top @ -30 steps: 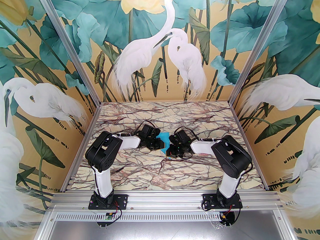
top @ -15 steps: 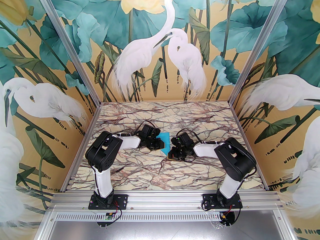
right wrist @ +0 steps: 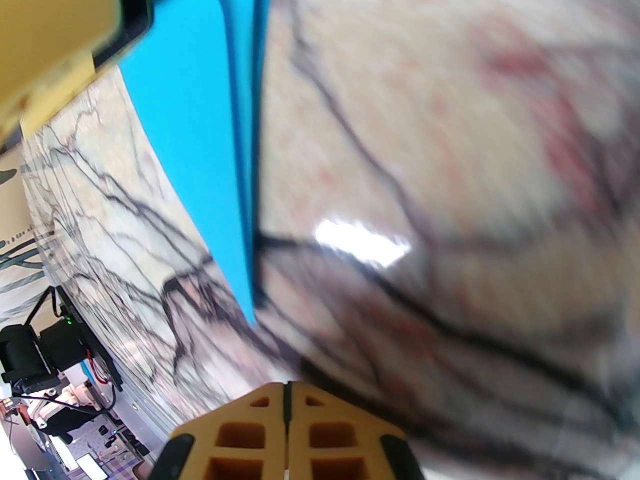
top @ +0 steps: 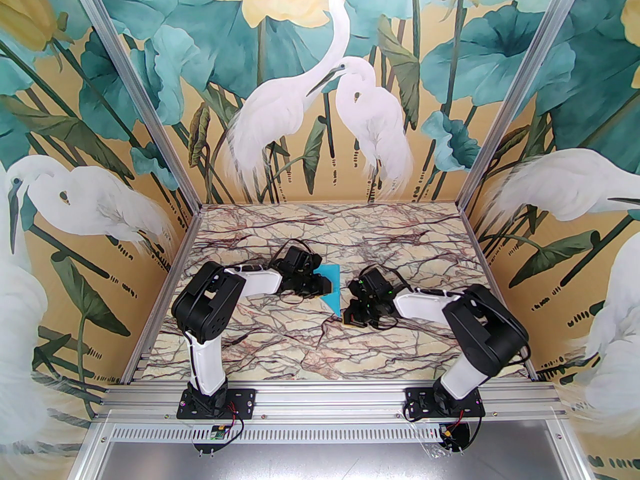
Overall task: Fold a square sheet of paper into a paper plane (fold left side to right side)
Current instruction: Fourth fold the wing at the center of the table.
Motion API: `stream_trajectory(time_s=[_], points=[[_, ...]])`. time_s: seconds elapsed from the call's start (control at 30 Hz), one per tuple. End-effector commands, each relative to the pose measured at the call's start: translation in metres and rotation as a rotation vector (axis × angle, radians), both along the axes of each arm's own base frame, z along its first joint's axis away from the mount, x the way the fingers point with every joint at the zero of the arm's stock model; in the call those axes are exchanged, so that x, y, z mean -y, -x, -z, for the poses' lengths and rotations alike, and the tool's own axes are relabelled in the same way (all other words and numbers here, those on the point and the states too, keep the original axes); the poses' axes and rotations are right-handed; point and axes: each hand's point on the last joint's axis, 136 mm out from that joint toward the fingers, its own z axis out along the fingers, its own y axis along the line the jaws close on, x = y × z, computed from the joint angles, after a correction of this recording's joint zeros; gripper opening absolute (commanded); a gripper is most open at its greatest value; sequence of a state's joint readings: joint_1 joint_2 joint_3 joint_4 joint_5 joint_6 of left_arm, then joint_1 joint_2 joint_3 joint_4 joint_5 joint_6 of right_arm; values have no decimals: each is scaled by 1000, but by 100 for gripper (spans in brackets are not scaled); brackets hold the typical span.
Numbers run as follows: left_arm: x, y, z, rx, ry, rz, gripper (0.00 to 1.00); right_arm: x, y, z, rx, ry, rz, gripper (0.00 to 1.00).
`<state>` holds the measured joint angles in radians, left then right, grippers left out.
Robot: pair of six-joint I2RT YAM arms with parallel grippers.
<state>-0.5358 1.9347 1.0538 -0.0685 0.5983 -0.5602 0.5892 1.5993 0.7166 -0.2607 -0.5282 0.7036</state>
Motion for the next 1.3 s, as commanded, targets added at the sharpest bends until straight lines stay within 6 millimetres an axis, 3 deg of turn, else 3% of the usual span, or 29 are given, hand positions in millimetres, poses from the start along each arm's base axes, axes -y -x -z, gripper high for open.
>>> stream_trajectory(time_s=[0.0,0.1,0.23,0.4,0.53,0.73,0.93,1.07,1.27], points=[[7,-15,-27,27,50,1,42,5,-18,-34,127,-5,2,18],[2,-31,-61,68,109,-29,50,8,-38,-54,234,-19,11,27],[-33,-47,-90,113,117,-112,55,2,-68,-61,348,-8,-9,38],[-72,-35,-79,80,46,-163,61,-10,-103,-57,448,30,-78,51],[-82,-18,-59,24,40,-189,63,-14,-121,-45,449,9,-93,50],[-86,-3,-37,-44,63,-242,64,-29,-122,-26,401,-45,-139,42],[-87,0,-28,-62,53,-245,64,-38,-121,-22,380,-97,-146,36],[-87,1,-23,-72,52,-245,64,-38,-121,-19,374,-90,-147,26],[-84,1,-22,-87,72,-237,64,-33,-118,-15,361,-67,-146,1]])
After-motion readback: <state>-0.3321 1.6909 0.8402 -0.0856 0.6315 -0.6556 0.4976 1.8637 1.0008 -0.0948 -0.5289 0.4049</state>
